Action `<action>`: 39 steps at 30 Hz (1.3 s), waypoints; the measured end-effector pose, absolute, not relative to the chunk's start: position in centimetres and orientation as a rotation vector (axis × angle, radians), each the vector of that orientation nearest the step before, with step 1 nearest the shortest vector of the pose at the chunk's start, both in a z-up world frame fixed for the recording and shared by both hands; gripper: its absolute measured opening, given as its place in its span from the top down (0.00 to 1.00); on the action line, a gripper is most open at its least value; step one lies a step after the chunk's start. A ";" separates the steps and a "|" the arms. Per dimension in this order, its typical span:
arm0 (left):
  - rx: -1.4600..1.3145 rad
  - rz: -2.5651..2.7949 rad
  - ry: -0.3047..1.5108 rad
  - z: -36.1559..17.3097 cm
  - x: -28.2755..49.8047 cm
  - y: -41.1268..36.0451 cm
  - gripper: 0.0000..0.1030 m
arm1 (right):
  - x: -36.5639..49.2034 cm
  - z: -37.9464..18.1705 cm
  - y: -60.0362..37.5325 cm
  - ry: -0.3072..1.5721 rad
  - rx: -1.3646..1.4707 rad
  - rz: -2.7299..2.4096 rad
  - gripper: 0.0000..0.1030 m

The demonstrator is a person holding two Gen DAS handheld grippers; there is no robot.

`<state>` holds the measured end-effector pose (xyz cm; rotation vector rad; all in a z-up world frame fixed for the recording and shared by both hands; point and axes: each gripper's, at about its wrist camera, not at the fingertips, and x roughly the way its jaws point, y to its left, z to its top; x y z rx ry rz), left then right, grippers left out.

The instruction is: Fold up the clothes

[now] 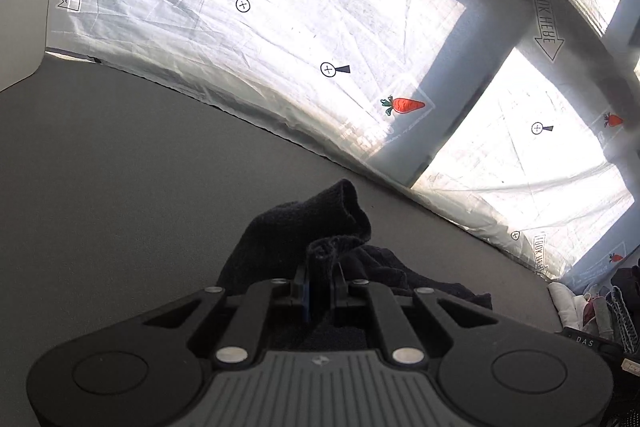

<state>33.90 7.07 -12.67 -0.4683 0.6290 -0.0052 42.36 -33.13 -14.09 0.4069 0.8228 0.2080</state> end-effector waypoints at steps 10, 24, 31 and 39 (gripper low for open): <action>-0.249 -0.241 0.929 -17.9 31.3 -5.4 0.80 | 33.8 -15.0 -32.8 0.895 0.574 0.366 0.87; -0.303 -0.108 1.013 -18.0 26.8 -3.5 0.40 | 32.4 -16.0 -27.4 0.972 0.631 0.571 0.71; -0.282 0.008 1.016 -18.0 25.5 -1.3 0.40 | 33.3 -17.0 -24.4 1.032 0.548 0.578 0.75; -0.207 0.037 0.998 -18.0 25.4 -0.6 0.39 | 31.9 -16.4 -25.5 0.961 0.613 0.551 0.95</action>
